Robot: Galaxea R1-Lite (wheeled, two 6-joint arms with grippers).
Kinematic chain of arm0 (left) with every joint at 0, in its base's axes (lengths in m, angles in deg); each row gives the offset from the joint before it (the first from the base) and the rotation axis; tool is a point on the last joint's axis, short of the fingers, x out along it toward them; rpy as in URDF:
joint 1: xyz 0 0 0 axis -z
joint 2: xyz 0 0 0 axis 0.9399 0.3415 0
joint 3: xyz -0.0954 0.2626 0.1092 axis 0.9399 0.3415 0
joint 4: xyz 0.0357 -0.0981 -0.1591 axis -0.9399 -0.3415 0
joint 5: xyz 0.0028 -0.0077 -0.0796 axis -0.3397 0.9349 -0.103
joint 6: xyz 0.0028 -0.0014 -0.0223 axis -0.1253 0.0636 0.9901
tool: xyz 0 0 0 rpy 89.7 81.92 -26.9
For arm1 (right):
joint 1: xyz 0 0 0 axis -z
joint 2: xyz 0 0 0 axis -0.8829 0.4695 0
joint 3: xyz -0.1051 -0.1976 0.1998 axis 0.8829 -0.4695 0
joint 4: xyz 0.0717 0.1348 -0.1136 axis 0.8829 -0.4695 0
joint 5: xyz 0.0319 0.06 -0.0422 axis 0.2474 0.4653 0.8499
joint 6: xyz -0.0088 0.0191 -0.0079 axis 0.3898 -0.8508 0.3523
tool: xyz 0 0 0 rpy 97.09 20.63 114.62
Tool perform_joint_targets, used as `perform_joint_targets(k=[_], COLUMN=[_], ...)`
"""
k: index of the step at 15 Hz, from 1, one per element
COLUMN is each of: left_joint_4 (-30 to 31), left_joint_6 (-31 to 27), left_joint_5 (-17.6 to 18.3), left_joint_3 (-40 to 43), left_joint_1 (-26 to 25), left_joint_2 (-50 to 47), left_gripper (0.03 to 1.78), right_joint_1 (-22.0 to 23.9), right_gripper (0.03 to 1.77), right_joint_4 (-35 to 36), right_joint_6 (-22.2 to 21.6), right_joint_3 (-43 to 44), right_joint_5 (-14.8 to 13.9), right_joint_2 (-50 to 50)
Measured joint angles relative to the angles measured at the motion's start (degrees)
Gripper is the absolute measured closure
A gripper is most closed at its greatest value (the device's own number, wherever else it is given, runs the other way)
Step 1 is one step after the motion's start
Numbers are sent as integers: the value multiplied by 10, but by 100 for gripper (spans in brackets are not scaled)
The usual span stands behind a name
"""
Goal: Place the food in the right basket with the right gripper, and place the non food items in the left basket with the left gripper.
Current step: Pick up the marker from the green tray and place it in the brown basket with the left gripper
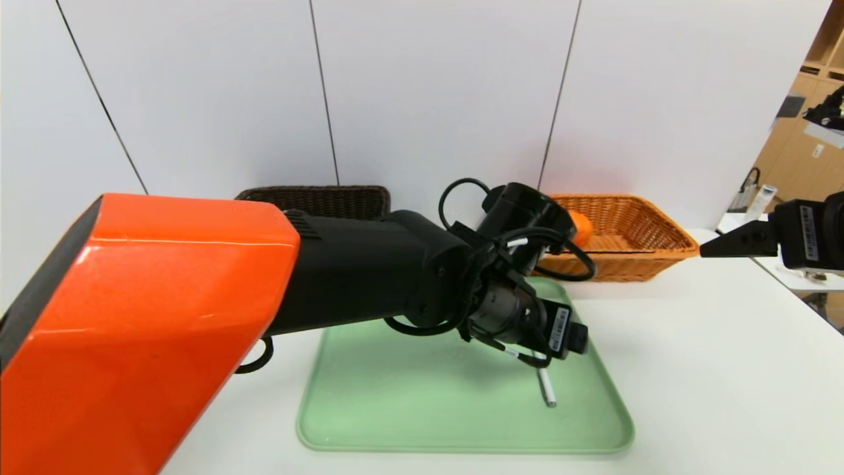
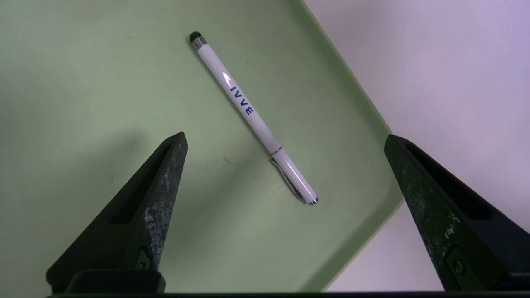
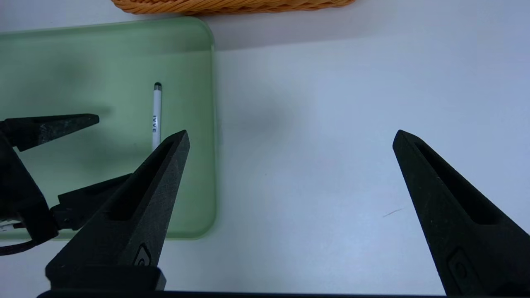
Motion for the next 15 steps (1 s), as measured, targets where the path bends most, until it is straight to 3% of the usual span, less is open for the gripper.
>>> perform_joint_targets(k=[4,8,15], left_joint_4=[0,-6,-9], left_joint_6=[0,0,1], left_joint_5=[-119,-193,-215], left_joint_3=[-25,-49,-62], left_joint_1=[13,23,41], left_joint_2=[31,55,81], left_gripper=[12,12,12], right_joint_1=[0,0,0], right_gripper=[10,10,10], right_joint_4=[0,1,0], right_joint_6=[0,0,0], right_joint_3=[-5,-11,-18], right_joint_5=[0,1,1], right_joint_2=[0,-1,-5])
